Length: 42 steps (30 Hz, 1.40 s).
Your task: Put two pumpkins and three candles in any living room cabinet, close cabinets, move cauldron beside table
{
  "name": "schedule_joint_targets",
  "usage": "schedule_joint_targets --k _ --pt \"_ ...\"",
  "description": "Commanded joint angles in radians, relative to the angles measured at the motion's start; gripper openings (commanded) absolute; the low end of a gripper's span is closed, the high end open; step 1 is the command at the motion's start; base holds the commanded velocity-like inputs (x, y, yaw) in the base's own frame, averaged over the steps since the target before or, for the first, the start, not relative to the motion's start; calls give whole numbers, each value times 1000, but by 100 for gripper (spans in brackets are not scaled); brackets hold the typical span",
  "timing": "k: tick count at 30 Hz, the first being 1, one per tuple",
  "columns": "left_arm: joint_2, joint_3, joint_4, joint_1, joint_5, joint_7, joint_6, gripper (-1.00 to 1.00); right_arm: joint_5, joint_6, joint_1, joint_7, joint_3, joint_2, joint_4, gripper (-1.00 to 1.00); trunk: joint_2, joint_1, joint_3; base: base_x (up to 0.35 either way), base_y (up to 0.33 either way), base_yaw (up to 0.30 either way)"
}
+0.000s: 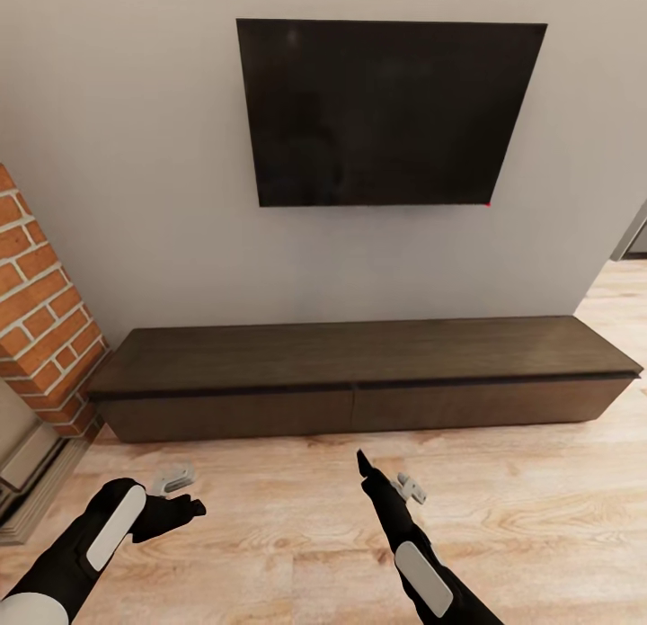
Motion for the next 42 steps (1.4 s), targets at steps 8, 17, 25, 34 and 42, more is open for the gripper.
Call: schedule_joint_targets --k 8,17,25,34,42 --pt "0 -4 -1 -1 12 10 2 100 -16 -7 -1 6 5 0 8 100 -57 31 -26 0 0 0" --pt "9 -4 -9 -1 79 -21 31 100 -126 -9 -1 252 5 -9 5 100 -120 65 -54 0 0 0" --pt "47 0 -42 -1 187 -165 84 100 -275 1 -1 337 3 -11 8 100 -176 96 -79 0 0 0" --pt "105 4 -35 1 224 -364 87 100 -337 -1 -1 390 -60 -6 6 100 -239 130 -107 0 0 0" --pt "108 1 -35 2 262 -385 88 100 -350 12 -1 461 -70 -8 8 100 -295 161 -133 0 0 0"
